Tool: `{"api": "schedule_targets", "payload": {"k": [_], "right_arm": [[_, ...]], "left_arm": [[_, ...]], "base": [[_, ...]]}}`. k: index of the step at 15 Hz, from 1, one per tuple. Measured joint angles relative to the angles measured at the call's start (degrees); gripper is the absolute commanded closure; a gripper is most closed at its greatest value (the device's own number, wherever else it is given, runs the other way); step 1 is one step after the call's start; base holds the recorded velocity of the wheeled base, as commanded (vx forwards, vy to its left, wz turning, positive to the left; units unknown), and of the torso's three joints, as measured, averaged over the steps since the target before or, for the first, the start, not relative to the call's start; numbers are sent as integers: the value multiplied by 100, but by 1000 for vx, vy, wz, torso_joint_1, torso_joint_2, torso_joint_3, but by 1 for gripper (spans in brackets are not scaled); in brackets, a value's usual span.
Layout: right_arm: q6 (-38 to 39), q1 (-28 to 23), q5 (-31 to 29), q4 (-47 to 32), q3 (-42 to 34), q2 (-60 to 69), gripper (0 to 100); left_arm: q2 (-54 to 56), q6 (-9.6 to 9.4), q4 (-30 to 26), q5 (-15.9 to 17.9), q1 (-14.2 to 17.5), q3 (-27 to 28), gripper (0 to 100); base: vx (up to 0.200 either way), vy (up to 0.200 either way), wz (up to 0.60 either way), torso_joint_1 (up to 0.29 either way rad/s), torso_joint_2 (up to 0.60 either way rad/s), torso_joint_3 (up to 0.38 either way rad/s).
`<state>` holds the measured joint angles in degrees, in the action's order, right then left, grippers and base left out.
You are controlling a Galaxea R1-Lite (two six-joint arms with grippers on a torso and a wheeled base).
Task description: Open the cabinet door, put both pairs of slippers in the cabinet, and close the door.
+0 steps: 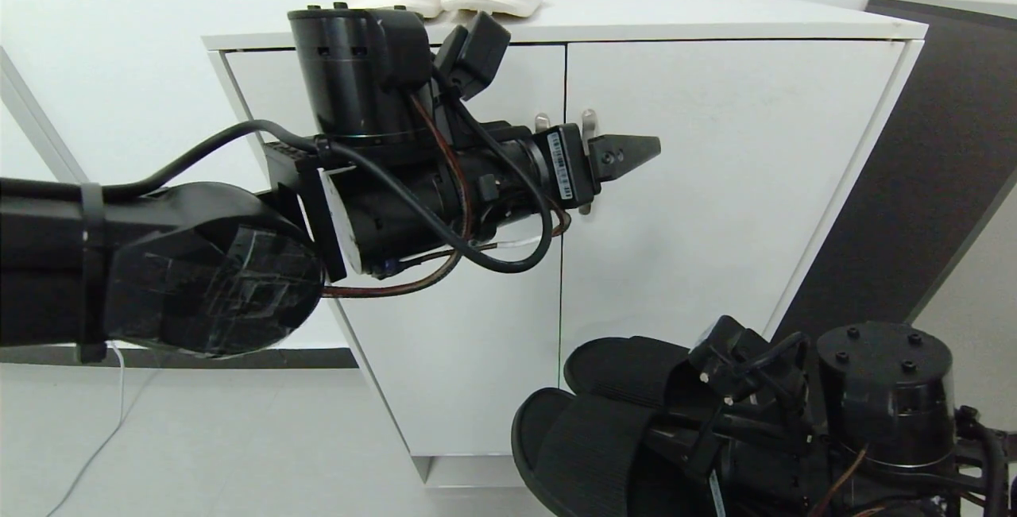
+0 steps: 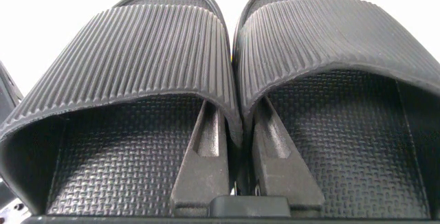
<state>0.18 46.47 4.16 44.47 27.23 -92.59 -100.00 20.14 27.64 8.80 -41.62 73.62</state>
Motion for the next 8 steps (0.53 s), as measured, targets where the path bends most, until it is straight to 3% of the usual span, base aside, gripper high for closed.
{"api": "schedule_targets", "payload": {"k": [5, 6, 8], "right_arm": [[-2, 0, 5, 9, -15, -11, 100], [-2, 0, 9, 9, -15, -11, 100], [0, 0, 11, 9, -23, -16, 100]], "left_arm": [[-363, 5, -2, -43, 11, 449, 0], [-402, 5, 0, -44, 9, 472, 100], [-435, 6, 2, -65, 11, 485, 100]], "base": [[0, 0, 0, 0, 0, 0], [0, 0, 0, 0, 0, 0], [0, 0, 0, 0, 0, 0]]}}
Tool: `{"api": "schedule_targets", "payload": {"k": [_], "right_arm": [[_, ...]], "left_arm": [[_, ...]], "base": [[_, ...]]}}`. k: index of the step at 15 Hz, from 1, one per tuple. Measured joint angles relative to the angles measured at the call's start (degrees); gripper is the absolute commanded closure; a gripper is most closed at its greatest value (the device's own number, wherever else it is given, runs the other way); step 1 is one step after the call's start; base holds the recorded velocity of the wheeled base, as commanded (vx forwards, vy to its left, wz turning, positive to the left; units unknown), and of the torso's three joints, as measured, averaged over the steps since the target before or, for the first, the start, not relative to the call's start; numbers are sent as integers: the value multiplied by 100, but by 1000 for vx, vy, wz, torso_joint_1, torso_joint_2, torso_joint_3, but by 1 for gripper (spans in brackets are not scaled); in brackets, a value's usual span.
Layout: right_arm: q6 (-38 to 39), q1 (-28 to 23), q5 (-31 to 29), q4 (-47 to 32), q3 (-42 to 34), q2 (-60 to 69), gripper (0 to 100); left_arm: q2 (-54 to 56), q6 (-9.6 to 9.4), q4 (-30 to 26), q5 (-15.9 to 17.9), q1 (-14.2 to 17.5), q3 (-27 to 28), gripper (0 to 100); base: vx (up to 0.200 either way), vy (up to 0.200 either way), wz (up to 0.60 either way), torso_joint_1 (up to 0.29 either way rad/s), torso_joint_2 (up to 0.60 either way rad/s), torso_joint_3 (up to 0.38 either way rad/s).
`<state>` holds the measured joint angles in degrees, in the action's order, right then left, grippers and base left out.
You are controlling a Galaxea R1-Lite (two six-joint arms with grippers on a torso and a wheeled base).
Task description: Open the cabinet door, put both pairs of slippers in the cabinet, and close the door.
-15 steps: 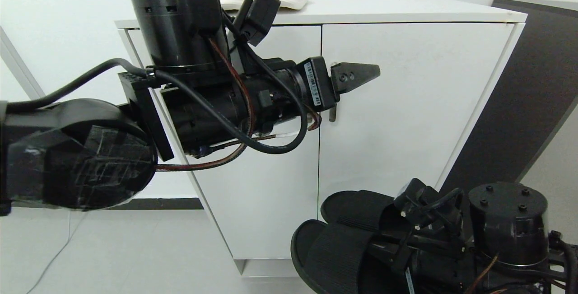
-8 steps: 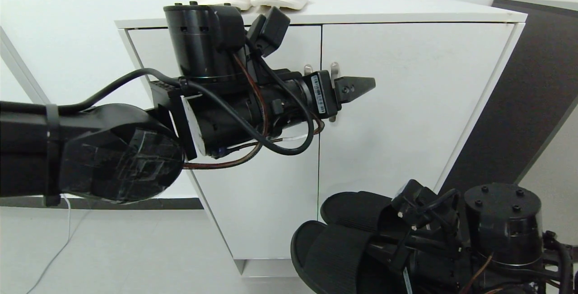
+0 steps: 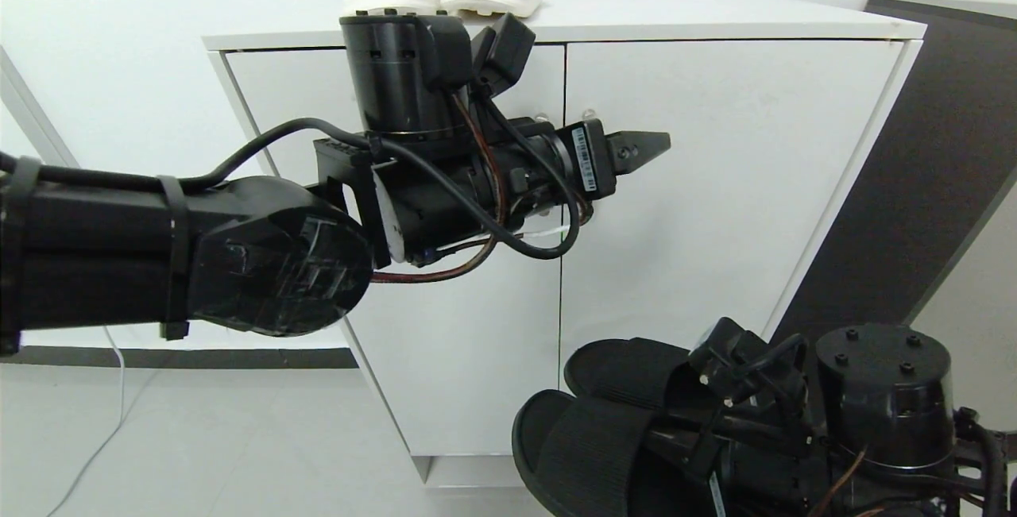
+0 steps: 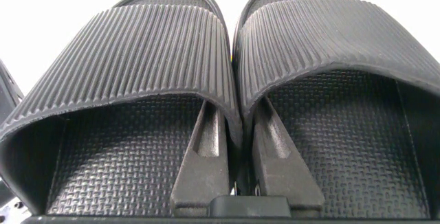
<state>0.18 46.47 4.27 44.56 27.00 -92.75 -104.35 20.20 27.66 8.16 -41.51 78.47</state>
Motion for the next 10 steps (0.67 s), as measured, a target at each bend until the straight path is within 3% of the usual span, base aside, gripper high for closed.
{"api": "schedule_targets", "payload": {"k": [8, 10], "right_arm": [[-61, 33, 55, 5, -88, 0, 100], [-207, 52, 304, 126, -206, 5, 100]], "left_arm": [[236, 40, 45, 21, -13, -430, 100], [397, 44, 41, 29, -49, -612, 100]], "base": [[0, 0, 0, 0, 0, 0], [0, 0, 0, 0, 0, 0]]}}
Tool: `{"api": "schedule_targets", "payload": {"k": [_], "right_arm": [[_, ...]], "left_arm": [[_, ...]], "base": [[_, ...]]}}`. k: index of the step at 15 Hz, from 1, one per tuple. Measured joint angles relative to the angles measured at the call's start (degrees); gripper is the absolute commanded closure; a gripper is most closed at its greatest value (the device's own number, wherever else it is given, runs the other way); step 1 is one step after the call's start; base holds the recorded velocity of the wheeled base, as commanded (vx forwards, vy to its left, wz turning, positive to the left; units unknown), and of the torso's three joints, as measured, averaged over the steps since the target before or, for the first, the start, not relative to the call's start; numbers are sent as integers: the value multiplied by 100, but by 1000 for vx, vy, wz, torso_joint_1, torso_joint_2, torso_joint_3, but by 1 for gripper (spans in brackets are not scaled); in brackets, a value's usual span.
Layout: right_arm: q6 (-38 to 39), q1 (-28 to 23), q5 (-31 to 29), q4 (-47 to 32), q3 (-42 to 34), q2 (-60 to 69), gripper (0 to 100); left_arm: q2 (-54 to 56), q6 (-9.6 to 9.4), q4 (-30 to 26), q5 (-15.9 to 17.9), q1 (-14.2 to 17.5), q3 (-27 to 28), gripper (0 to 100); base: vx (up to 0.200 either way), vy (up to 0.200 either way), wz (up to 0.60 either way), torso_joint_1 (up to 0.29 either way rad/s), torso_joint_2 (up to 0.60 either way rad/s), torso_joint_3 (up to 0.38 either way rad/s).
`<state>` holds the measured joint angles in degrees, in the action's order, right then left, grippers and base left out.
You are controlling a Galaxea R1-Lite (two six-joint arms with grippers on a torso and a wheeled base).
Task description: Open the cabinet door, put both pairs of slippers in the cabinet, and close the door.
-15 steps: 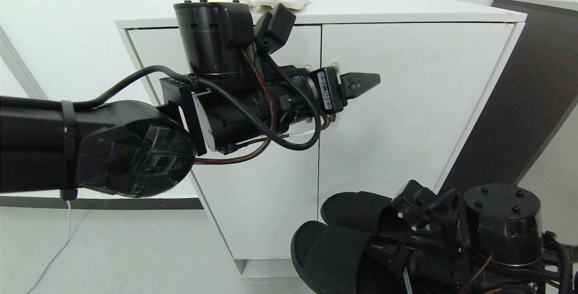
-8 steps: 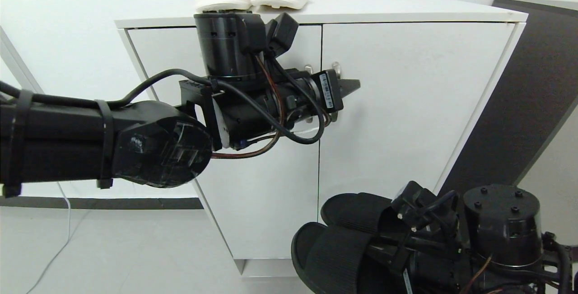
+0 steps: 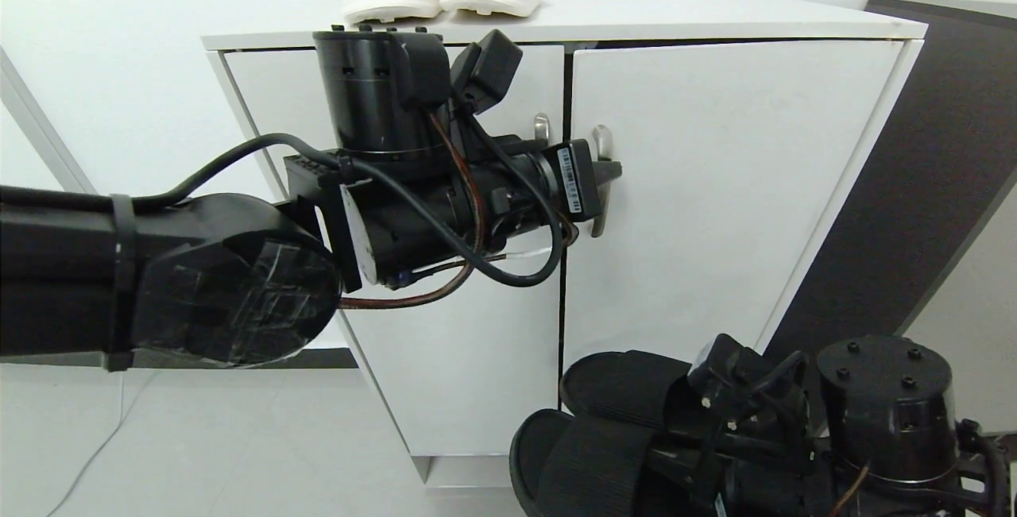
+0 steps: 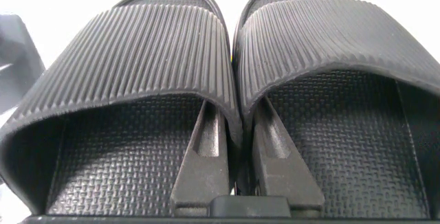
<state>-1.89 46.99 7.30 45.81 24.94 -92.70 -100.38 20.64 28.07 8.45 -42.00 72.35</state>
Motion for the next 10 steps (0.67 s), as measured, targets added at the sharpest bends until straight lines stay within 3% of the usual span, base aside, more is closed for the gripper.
{"api": "schedule_targets", "payload": {"k": [5, 10], "right_arm": [[-289, 29, 897, 917, -642, 15, 100], [-366, 57, 947, 961, -785, -11, 100]], "left_arm": [[521, 5, 4, 6, -199, -529, 100], [1122, 13, 4, 39, -246, -1040, 100]], "base": [[0, 0, 0, 0, 0, 0], [0, 0, 0, 0, 0, 0]]}}
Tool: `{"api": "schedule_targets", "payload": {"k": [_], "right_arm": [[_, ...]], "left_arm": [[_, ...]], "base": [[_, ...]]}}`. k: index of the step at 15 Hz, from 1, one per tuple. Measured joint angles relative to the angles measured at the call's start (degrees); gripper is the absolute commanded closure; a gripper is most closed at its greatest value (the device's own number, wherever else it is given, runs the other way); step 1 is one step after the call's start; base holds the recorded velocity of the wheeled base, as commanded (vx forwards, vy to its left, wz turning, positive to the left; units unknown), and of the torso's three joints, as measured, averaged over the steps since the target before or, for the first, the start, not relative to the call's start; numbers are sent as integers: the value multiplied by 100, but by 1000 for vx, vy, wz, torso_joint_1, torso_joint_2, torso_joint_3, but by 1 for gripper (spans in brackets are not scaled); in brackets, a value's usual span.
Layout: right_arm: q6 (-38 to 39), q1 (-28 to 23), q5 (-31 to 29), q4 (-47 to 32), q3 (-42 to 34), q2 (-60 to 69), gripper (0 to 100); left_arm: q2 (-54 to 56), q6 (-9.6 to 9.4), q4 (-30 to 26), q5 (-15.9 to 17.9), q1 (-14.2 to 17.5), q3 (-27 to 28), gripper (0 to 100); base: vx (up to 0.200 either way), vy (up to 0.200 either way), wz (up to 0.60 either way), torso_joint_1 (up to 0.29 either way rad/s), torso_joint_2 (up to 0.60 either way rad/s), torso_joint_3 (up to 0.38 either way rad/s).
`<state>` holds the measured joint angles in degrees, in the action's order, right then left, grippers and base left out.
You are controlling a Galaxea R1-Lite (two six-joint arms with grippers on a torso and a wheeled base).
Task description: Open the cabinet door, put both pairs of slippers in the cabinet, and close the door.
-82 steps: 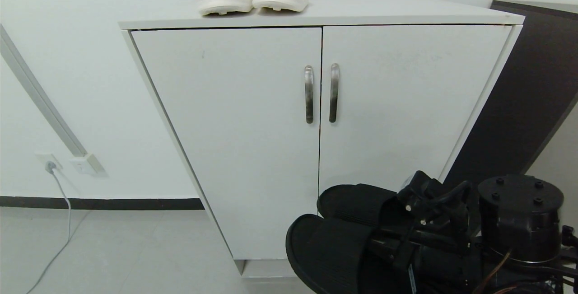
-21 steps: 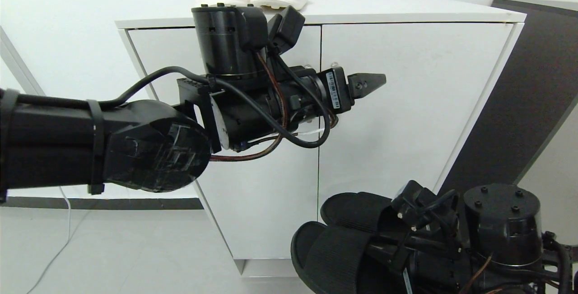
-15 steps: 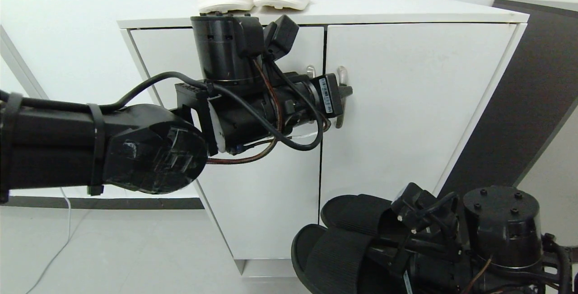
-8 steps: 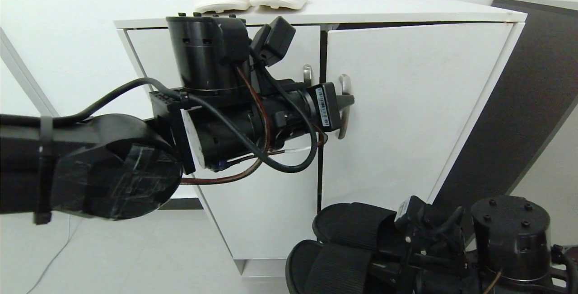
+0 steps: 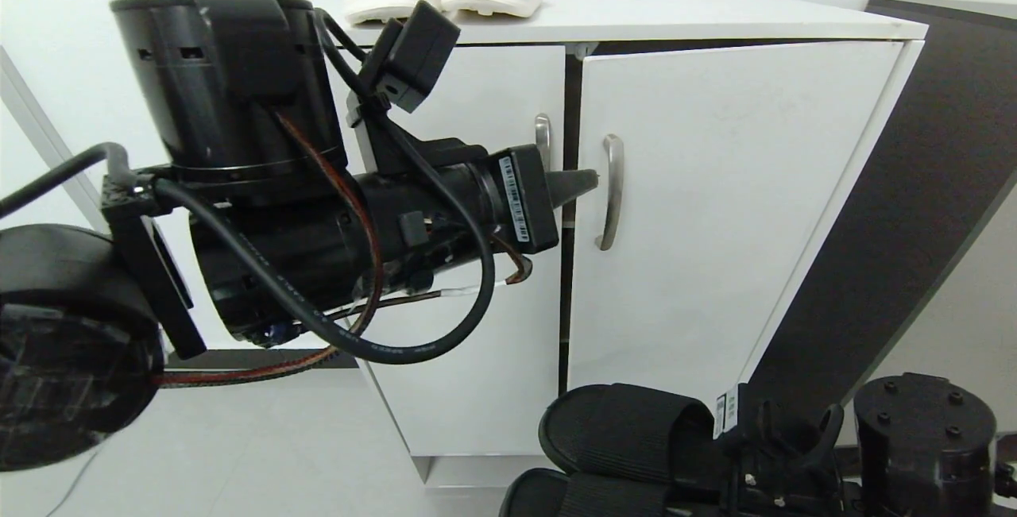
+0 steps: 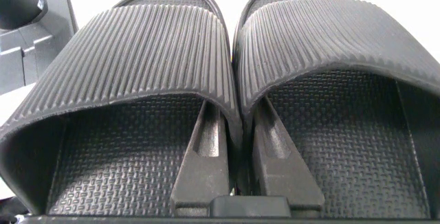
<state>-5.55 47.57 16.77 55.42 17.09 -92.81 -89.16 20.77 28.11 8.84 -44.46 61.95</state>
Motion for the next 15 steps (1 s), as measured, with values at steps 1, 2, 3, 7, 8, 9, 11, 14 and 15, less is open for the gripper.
{"api": "schedule_targets", "payload": {"k": [1, 2, 3, 7, 8, 9, 11, 14, 15], "right_arm": [[-4, 20, -11, 0, -1, -7, 100], [-6, 35, -20, 2, -4, -22, 100], [-6, 37, -27, 2, -4, -27, 100], [-6, 41, -35, 2, -6, -33, 100], [-6, 41, -35, 4, -6, -33, 100], [-9, 41, -35, 2, -6, -38, 100], [-15, 52, -39, 2, -4, -39, 100], [-72, 63, -38, 2, -9, -44, 100], [-80, 66, -38, 2, -12, -46, 100]], "left_arm": [[27, 33, -1, 16, 55, -11, 100], [9, 68, 0, 132, 140, 26, 100], [-33, 79, 10, 158, 212, 106, 100], [-286, 121, 11, 172, 518, 412, 100], [-358, 119, 13, 172, 566, 478, 100], [-433, 121, 11, 169, 596, 541, 100], [-588, 176, 10, 163, 629, 717, 100], [-846, 210, 10, 161, 701, 1042, 100], [-922, 207, 10, 161, 701, 1131, 100]], "base": [[0, 0, 0, 0, 0, 0], [0, 0, 0, 0, 0, 0], [0, 0, 0, 0, 0, 0], [0, 0, 0, 0, 0, 0], [0, 0, 0, 0, 0, 0], [0, 0, 0, 0, 0, 0], [0, 0, 0, 0, 0, 0], [0, 0, 0, 0, 0, 0], [0, 0, 0, 0, 0, 0]]}}
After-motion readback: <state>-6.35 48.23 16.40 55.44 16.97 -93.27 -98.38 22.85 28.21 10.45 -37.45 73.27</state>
